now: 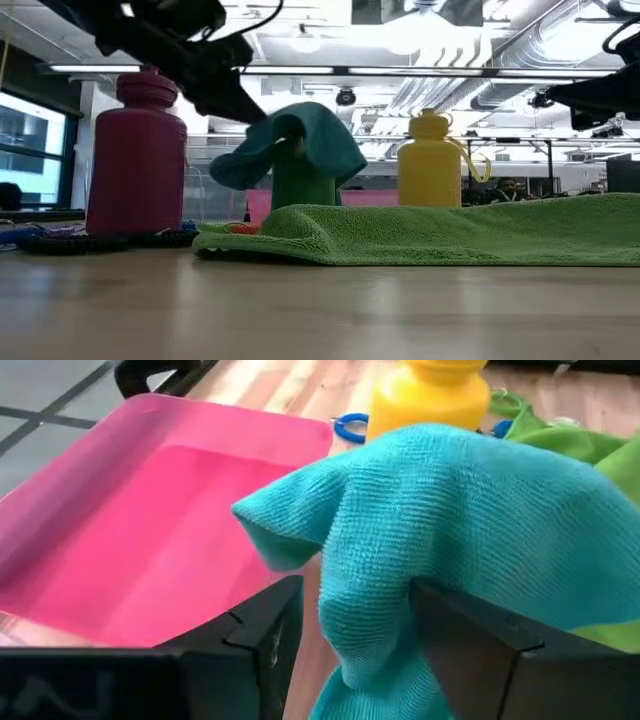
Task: Pick & Place Sports Items
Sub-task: Put the blue towel into the pink bin
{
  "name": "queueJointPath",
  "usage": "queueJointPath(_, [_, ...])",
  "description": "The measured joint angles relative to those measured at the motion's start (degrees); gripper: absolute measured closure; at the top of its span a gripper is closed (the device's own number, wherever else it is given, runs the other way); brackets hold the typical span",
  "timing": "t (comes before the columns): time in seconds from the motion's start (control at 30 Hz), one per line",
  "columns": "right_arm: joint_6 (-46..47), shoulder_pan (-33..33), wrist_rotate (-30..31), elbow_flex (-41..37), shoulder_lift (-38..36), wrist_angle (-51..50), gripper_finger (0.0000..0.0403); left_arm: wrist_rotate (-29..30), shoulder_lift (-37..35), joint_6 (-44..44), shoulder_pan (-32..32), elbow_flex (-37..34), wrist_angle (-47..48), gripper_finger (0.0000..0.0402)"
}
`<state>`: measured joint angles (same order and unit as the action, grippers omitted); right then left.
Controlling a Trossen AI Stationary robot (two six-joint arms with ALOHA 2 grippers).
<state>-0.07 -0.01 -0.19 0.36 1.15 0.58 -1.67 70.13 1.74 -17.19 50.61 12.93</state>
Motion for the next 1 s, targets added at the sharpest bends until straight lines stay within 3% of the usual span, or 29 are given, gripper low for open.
queueJointPath(0.67, [0.0,0.0,0.0,0.0,0.0,0.0,0.0402,-0.1,0.2,0.0,0.3,0.0,2.5,0.0253])
queueJointPath(1.0, [0.0,0.0,0.0,0.0,0.0,0.0,0.0402,-4.7,1.8,-0.7,1.1,0.0,2.5,0.0253])
